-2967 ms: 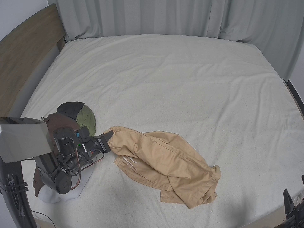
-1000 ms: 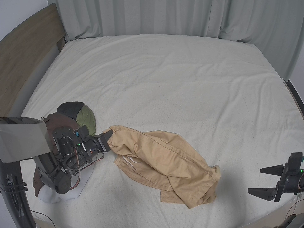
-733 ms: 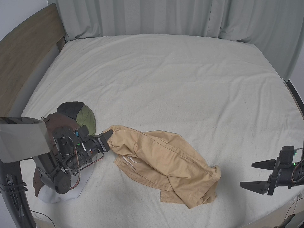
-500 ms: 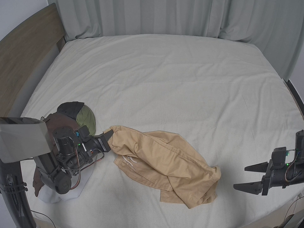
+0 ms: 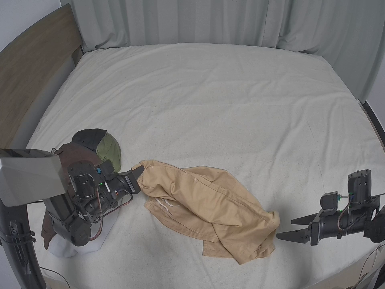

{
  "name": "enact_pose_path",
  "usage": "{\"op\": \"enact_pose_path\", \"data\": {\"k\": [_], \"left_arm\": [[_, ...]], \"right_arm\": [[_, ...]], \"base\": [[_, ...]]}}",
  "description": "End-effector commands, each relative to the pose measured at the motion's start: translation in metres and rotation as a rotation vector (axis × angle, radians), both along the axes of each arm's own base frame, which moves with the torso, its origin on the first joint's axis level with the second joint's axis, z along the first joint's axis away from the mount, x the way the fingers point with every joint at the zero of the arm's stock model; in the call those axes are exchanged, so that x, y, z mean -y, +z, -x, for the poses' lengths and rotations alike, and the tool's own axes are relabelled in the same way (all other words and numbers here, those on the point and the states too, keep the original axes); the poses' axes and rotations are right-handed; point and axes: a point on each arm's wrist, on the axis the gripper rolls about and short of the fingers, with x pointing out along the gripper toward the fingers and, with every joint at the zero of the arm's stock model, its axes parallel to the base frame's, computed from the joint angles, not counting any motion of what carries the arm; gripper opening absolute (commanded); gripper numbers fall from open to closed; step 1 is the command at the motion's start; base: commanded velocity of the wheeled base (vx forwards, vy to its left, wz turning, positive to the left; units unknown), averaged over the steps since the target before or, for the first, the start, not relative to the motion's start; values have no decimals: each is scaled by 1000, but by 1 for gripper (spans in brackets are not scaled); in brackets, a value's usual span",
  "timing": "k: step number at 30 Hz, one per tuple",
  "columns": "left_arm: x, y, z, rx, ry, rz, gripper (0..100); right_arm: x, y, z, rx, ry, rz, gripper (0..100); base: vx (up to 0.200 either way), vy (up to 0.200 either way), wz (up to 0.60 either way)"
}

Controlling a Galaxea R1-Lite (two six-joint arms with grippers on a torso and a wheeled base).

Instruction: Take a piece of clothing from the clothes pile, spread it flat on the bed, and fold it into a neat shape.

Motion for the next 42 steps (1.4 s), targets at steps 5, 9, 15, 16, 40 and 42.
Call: {"op": "enact_pose_path", "data": {"k": [5, 9, 15, 16, 40, 42], "left_arm": [[-2, 2, -1, 9, 6, 3, 0], [-2, 1, -1, 8, 6, 2, 0], [-2, 1, -1, 8, 6, 2, 0], [-2, 2, -1, 9, 6, 3, 0], [-3, 0, -2, 3, 9, 1, 0], [-3, 0, -2, 5, 11, 1, 0]], "right_arm": [[-5, -38, -16, -113, -2, 24, 100], [-6, -46, -19, -140, 0, 29, 100], [-8, -55, -28, -124, -2, 26, 100], [-9, -57, -30, -118, -5, 21, 100], [-32, -67, -37, -2, -49, -205, 100], [-31, -74, -33, -26, -41, -183, 100]], "base": [[0, 0, 0], [0, 0, 0], [0, 0, 0], [0, 0, 0], [0, 0, 0], [0, 0, 0]]}}
